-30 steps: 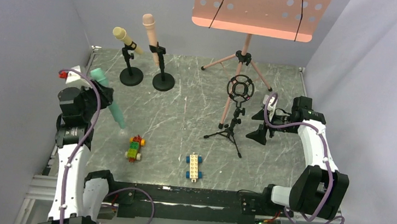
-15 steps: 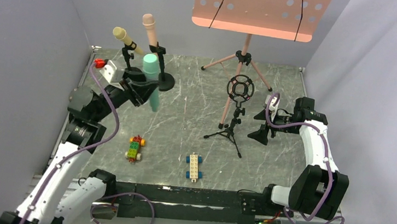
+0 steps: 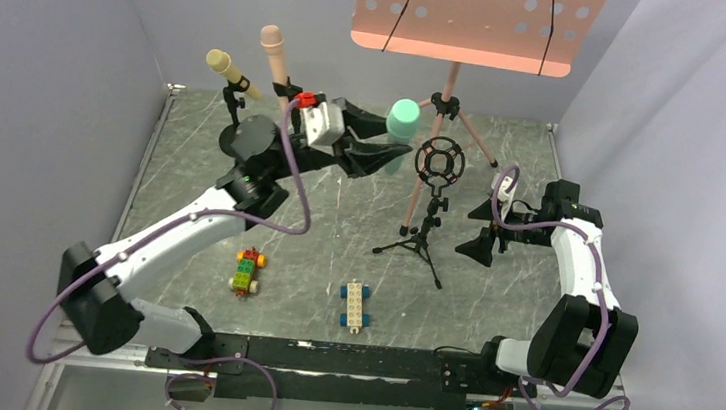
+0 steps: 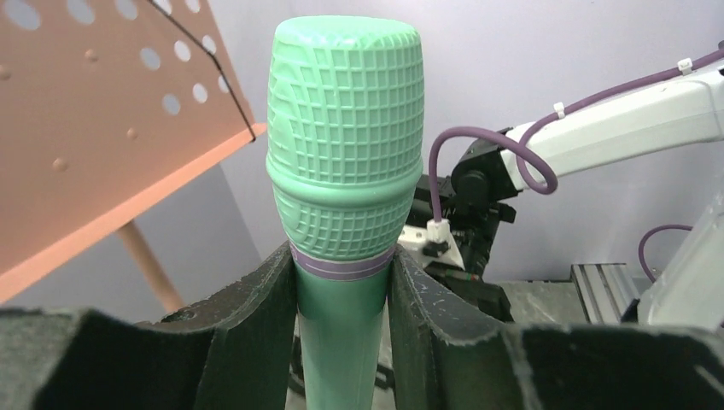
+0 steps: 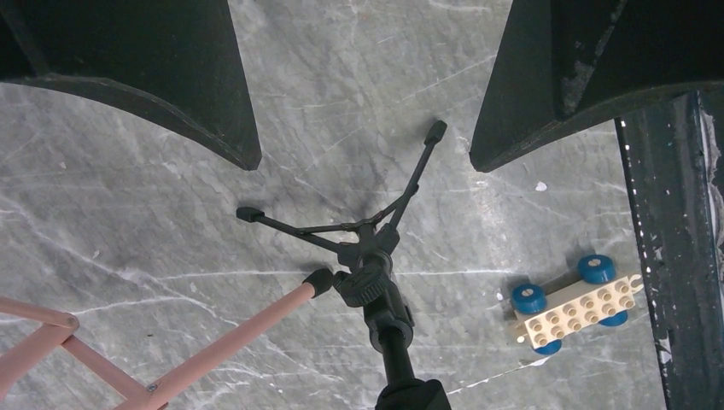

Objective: Attach the microphones to the stand

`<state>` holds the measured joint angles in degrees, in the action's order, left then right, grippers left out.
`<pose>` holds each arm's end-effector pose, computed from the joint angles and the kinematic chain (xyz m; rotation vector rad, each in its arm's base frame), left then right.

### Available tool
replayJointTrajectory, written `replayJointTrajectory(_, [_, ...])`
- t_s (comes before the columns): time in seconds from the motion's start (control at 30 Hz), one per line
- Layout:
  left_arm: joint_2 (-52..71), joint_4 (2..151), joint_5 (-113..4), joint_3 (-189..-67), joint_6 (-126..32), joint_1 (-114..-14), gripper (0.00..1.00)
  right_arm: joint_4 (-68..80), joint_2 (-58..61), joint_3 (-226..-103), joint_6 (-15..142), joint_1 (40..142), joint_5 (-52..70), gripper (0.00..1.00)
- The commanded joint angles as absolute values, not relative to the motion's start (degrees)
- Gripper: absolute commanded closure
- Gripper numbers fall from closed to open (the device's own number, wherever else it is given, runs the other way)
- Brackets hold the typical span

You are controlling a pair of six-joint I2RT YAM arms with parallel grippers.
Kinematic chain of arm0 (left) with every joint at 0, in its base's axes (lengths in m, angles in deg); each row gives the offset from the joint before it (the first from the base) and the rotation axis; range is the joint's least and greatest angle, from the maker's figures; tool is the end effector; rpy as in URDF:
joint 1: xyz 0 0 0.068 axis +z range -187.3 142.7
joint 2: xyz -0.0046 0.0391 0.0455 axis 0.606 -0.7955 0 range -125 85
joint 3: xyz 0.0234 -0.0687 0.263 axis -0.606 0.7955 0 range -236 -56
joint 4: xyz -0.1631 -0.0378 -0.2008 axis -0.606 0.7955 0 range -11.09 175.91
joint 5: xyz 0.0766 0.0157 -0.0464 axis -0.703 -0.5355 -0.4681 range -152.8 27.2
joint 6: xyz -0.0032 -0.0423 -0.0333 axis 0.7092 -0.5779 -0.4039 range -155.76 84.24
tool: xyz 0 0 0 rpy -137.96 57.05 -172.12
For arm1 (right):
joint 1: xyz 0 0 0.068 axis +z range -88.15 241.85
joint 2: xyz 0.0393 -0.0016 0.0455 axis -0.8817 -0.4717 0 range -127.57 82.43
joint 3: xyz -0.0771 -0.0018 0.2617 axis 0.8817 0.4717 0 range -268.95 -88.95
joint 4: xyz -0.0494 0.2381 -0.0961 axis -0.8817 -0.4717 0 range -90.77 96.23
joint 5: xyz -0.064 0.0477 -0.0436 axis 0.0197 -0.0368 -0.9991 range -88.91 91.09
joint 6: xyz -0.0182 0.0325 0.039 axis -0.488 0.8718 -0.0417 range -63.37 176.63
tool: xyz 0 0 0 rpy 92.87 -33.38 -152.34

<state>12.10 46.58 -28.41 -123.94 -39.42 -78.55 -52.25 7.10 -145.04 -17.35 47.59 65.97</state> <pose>0.1997 -0.2021 0.4520 0.8906 0.8673 -1.0124 0.2242 -0.0239 0.2578 -1.1632 1.7396 0.7961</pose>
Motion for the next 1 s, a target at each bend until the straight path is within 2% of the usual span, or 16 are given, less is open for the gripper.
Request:
replayJointTrajectory(0.0, [5.8, 32.9, -25.5, -130.6, -39.8, -81.1, 1.00, -51.6, 7.7, -146.5, -18.8, 47.1, 68.6, 0.00])
replayJointTrajectory(0.4, [-10.0, 30.3, -23.8, -144.2, -41.9, -85.0, 1.00, -54.1, 6.2, -147.4, -21.0, 47.0, 68.6, 0.00])
replayJointTrajectory(0.97, [-13.8, 38.5, -25.8, -145.2, -31.2, -86.3, 1.00, -55.5, 5.3, -147.9, -22.5, 47.0, 68.4, 0.00])
